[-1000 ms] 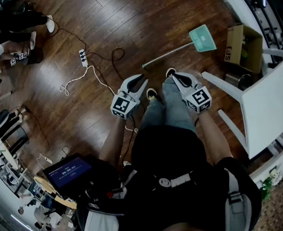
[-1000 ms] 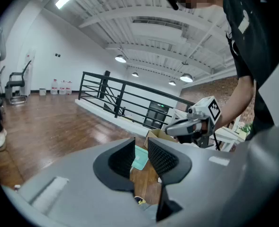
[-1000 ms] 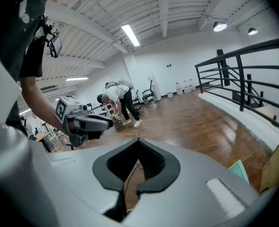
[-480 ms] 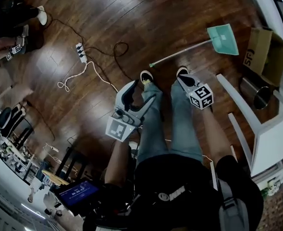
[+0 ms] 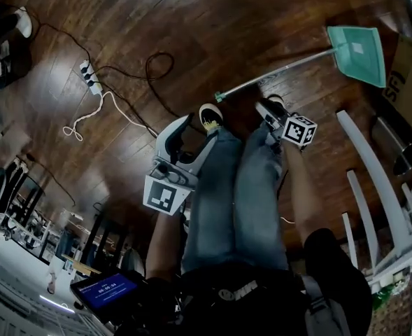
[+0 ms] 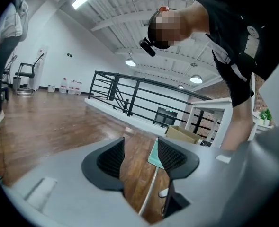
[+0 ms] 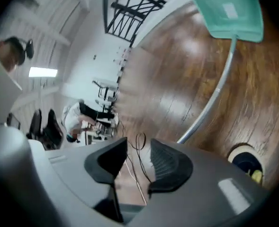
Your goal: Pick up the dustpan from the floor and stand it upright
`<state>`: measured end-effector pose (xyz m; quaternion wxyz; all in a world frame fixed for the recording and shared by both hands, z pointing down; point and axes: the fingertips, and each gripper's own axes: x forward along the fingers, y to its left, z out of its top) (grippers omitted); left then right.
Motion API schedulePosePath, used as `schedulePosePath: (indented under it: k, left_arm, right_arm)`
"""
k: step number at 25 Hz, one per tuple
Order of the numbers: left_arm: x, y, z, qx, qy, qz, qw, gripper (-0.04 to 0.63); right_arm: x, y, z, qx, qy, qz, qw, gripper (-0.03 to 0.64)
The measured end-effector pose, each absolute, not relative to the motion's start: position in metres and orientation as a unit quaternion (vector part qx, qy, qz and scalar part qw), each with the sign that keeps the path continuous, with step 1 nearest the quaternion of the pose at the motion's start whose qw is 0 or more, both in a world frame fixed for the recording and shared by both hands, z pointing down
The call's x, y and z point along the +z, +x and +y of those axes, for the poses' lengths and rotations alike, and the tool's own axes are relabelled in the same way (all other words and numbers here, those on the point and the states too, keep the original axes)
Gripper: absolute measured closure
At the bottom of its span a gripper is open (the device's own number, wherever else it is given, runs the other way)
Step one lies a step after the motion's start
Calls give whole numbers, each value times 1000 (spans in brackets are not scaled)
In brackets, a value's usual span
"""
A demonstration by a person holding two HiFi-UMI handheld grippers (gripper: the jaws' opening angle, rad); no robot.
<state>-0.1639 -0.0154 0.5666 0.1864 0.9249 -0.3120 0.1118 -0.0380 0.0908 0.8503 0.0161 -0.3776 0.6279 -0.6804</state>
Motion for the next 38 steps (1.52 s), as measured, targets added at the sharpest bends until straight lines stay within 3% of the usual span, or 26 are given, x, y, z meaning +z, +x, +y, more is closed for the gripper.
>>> schedulePosePath:
  k: [1, 6, 11, 12, 18, 20, 23, 26, 28, 33, 38]
  left_arm:
    - [584, -163, -17, 110, 925, -314, 185, 359]
    - [643, -157, -21, 94, 926, -307, 198, 364]
    - [666, -155, -15, 100, 931, -291, 197, 365]
    - [668, -156, -12, 104, 932, -289, 196, 367]
    - [673, -166, 0, 121, 933, -280, 190, 373]
    - [674, -170, 0, 124, 933, -281, 189, 374]
    - [672, -174, -2, 120, 933, -283, 186, 380]
    - [671, -179, 0, 119, 934, -283, 184, 383]
    - [674, -184, -1, 121, 934, -284, 180, 383]
    - [666, -188, -2, 108, 931, -294, 186, 385]
    - [572, -164, 4, 74, 939, -273, 194, 385]
  right_arm:
    - [867, -34, 86, -688, -375, 621, 32, 504]
    - [931, -44, 100, -705, -320, 632, 13, 396]
    - [985, -59, 89, -719, -342, 604, 43, 396]
    - [992, -62, 84, -722, -346, 597, 52, 438]
    - [1007, -82, 62, -725, -347, 591, 77, 405]
    - [1013, -83, 52, -730, -366, 569, 96, 474]
    - [1021, -86, 47, -753, -387, 516, 129, 482]
    - [1026, -84, 38, -743, -381, 524, 168, 410]
    - [1023, -83, 28, -723, -381, 548, 179, 508]
    - [980, -75, 26, -711, -372, 559, 208, 506]
    - [834, -35, 25, -719, -330, 511, 336, 495]
